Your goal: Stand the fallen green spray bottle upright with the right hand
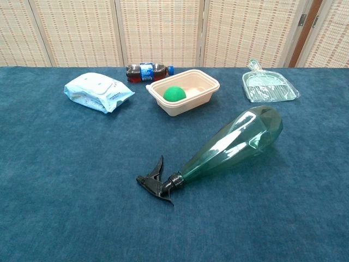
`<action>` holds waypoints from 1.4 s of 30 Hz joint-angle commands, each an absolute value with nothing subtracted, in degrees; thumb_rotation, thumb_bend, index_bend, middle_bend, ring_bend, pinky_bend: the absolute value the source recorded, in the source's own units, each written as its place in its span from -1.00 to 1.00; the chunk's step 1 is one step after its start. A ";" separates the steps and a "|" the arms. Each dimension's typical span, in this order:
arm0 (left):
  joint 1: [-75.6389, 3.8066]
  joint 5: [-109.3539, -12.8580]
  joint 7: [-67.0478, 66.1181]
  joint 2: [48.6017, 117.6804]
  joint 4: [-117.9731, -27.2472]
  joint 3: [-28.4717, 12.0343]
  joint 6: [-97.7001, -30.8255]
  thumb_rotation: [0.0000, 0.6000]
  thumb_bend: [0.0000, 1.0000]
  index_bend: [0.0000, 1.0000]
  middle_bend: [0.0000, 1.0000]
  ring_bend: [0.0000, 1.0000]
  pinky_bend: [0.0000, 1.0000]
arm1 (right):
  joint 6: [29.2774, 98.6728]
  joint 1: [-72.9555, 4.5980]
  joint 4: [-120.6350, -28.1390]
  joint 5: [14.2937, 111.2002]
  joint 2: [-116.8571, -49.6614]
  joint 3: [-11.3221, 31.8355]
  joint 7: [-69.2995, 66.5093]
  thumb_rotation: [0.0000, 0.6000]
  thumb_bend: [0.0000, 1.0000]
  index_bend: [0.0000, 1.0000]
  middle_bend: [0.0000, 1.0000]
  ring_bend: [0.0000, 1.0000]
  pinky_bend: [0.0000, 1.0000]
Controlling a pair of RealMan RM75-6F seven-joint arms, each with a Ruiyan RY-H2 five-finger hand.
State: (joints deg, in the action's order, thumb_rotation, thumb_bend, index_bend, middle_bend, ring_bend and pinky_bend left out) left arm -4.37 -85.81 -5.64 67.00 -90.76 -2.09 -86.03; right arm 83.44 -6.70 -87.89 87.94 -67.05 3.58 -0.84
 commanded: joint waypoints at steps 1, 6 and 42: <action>-4.02 -86.13 -6.15 66.79 -91.39 -1.69 -86.38 1.00 -0.69 -0.27 -0.06 0.08 0.37 | 83.48 -7.00 -86.92 88.74 -67.87 3.38 -1.72 1.00 -0.76 -0.33 -0.41 -0.45 0.02; -3.82 -85.97 -6.95 66.36 -91.92 -1.67 -86.55 1.00 -0.69 -0.27 -0.06 0.08 0.37 | 84.48 -6.85 -85.78 89.48 -68.63 3.26 -2.84 1.00 -0.76 -0.33 -0.41 -0.45 0.02; -2.24 -85.79 -5.38 66.30 -90.13 -0.72 -86.81 1.00 -0.69 -0.27 -0.08 0.08 0.37 | 62.59 -27.83 -97.04 101.22 -64.60 4.52 12.39 1.00 -1.00 -0.67 -0.83 -0.90 -0.37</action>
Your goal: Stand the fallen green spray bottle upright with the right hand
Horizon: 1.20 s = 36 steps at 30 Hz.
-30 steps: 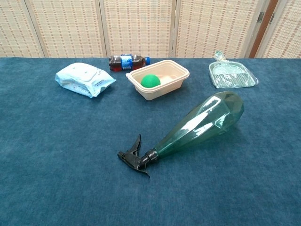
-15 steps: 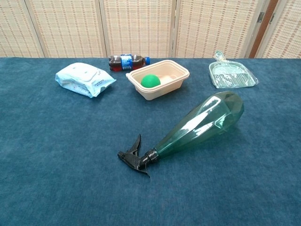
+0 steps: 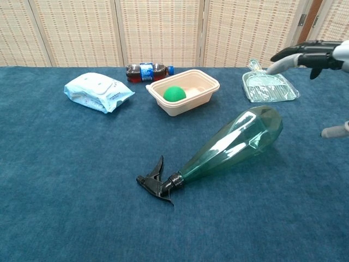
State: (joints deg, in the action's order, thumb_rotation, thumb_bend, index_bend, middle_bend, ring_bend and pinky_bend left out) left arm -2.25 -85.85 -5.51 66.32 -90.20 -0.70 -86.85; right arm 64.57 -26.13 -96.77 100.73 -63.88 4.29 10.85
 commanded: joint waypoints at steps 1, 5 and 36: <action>-2.22 -85.77 -5.25 66.30 -90.03 -0.72 -86.79 1.00 -0.69 -0.27 -0.08 0.08 0.37 | 61.57 -28.66 -97.01 101.22 -65.01 4.61 13.28 1.00 -1.00 -0.67 -0.82 -0.90 -0.37; -2.10 -85.72 -4.76 66.30 -89.68 -0.68 -86.76 1.00 -0.69 -0.27 -0.08 0.08 0.37 | 58.61 -30.81 -97.07 100.91 -66.15 4.90 17.69 1.00 -1.00 -0.67 -0.80 -0.90 -0.37; -0.77 -85.07 -1.57 66.88 -86.80 -0.03 -86.44 1.00 -0.69 -0.27 -0.08 0.08 0.37 | 44.96 -41.35 -92.57 86.29 -78.35 5.54 37.25 1.00 -1.00 -0.67 -0.79 -0.90 -0.47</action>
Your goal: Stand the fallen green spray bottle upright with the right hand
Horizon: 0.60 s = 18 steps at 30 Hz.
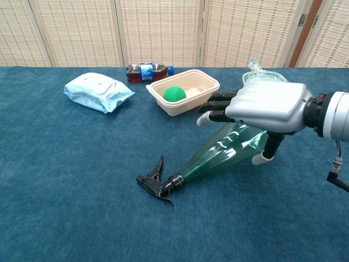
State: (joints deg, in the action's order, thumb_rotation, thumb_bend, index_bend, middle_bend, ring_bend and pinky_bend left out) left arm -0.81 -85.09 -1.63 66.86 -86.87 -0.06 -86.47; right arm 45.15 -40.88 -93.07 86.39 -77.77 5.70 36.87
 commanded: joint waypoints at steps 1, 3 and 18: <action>-0.72 -85.07 -1.47 66.88 -86.73 -0.01 -86.43 1.00 -0.69 -0.27 -0.08 0.08 0.37 | 44.81 -41.71 -92.26 86.24 -78.79 5.45 37.38 1.00 -1.00 -0.67 -0.79 -0.90 -0.47; -0.59 -85.02 -1.30 66.87 -86.62 0.04 -86.47 1.00 -0.69 -0.27 -0.08 0.08 0.37 | 44.53 -42.22 -91.84 86.09 -79.36 5.27 37.55 1.00 -1.00 -0.67 -0.79 -0.90 -0.47; 0.04 -84.81 0.20 67.31 -85.17 0.23 -86.39 1.00 -0.69 -0.27 -0.08 0.08 0.37 | 42.18 -45.72 -89.27 83.04 -83.00 4.31 38.42 1.00 -1.00 -0.62 -0.65 -0.89 -0.47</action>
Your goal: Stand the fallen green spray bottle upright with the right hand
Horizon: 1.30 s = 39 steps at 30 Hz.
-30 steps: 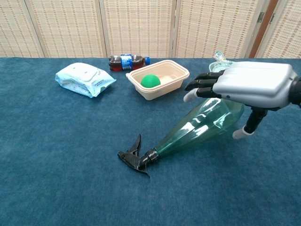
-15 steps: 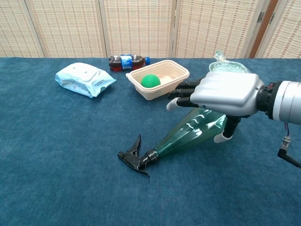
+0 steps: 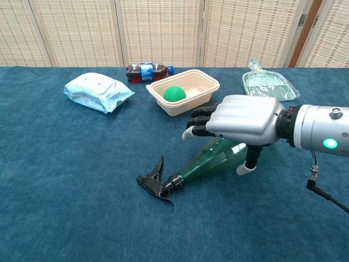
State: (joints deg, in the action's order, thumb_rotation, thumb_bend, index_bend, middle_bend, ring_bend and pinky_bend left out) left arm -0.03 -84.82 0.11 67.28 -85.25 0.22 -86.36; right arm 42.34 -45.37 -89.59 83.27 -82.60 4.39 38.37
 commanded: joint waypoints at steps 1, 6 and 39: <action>0.09 -84.80 0.29 67.32 -85.09 0.24 -86.40 1.00 -0.69 -0.27 -0.08 0.08 0.37 | 42.07 -45.99 -88.96 82.83 -83.35 4.28 38.43 1.00 -1.00 -0.59 -0.64 -0.88 -0.47; 0.28 -84.71 0.67 67.45 -84.69 0.31 -86.33 1.00 -0.69 -0.27 -0.08 0.08 0.37 | 41.55 -47.17 -87.47 81.49 -84.76 4.48 38.36 1.00 -1.00 -0.51 -0.54 -0.78 -0.47; 0.86 -84.53 2.22 67.80 -83.35 0.25 -85.96 1.00 -0.69 -0.26 -0.08 0.08 0.37 | 46.85 -48.76 -82.63 83.58 -88.14 2.57 30.28 1.00 -0.99 0.12 0.24 0.04 -0.12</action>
State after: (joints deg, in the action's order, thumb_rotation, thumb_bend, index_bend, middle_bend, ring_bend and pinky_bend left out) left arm 0.86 -84.53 2.23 67.80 -83.36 0.24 -85.97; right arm 45.72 -49.35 -82.46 83.28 -88.33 2.46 31.65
